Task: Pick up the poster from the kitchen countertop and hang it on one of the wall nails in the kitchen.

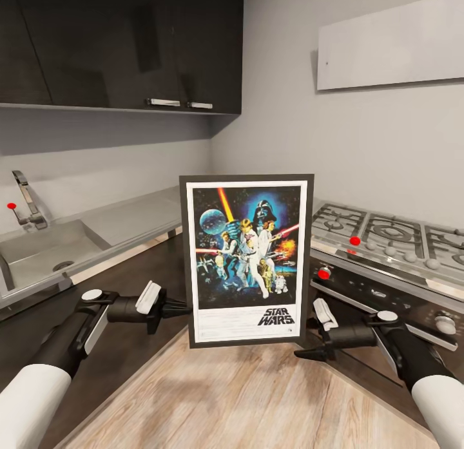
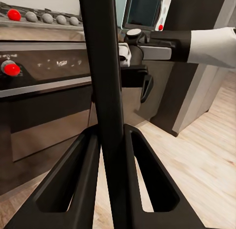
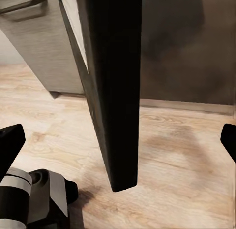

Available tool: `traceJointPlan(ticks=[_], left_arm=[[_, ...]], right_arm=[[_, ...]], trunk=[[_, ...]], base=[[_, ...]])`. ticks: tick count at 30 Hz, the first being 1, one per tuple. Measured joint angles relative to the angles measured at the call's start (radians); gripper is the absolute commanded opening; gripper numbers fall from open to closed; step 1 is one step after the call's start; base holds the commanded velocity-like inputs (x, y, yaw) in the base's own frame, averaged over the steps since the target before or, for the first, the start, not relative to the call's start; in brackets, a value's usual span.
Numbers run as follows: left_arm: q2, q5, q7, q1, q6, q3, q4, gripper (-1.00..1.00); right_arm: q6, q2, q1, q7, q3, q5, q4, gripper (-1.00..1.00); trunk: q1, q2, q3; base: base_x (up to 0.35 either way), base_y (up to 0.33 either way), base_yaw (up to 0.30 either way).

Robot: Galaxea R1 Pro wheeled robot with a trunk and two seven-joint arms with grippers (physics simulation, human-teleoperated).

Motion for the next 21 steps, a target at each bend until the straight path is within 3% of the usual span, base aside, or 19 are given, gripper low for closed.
traceJointPlan(ticks=[17, 21], left_arm=[[0.000, 0.000, 0.000, 0.000, -0.001, 0.001, 0.002, -1.00], [0.000, 0.000, 0.000, 0.000, -0.001, 0.002, 0.002, -1.00]], right_arm=[[-0.041, -0.003, 0.006, 0.002, 0.000, -0.005, -0.051, 1.00], [-0.049, -0.006, 0.010, 0.002, -0.001, -0.041, -0.068, 1.00]], trunk=[[0.000, 0.000, 0.000], [0.000, 0.000, 0.000]], base=[[0.000, 0.000, 0.000], [0.000, 0.000, 0.000]])
